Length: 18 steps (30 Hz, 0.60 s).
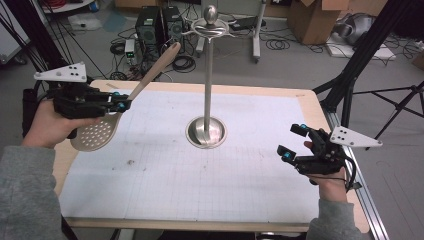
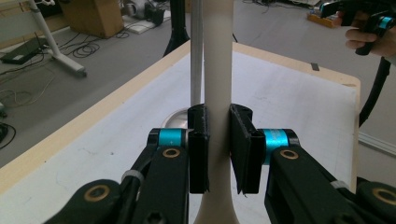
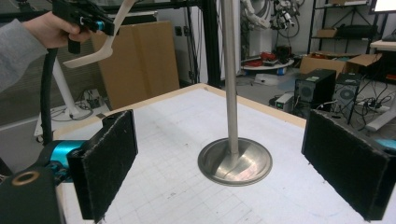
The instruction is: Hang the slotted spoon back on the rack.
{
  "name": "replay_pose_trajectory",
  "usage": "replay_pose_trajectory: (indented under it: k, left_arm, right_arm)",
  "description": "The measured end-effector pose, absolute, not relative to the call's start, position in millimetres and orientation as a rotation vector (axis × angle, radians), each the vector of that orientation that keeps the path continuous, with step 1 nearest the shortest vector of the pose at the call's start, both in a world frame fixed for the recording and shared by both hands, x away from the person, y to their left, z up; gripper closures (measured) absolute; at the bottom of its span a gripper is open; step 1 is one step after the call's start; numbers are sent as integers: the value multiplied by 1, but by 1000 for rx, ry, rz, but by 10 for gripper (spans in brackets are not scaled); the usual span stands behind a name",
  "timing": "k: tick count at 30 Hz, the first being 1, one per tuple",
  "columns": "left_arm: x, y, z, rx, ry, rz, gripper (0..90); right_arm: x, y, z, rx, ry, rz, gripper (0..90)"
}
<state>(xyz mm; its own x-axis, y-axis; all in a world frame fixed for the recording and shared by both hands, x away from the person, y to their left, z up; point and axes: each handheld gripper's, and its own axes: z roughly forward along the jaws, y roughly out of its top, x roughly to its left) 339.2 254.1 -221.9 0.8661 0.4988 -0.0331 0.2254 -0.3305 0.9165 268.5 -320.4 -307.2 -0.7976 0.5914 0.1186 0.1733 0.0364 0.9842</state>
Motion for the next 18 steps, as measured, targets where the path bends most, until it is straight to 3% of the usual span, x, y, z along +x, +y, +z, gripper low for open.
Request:
replay_pose_trajectory:
  k: [18]
  left_arm:
    - [356,259,-217,1864,493,237,778]
  right_arm:
    - [271,-323,-311,802,2005,1815,95]
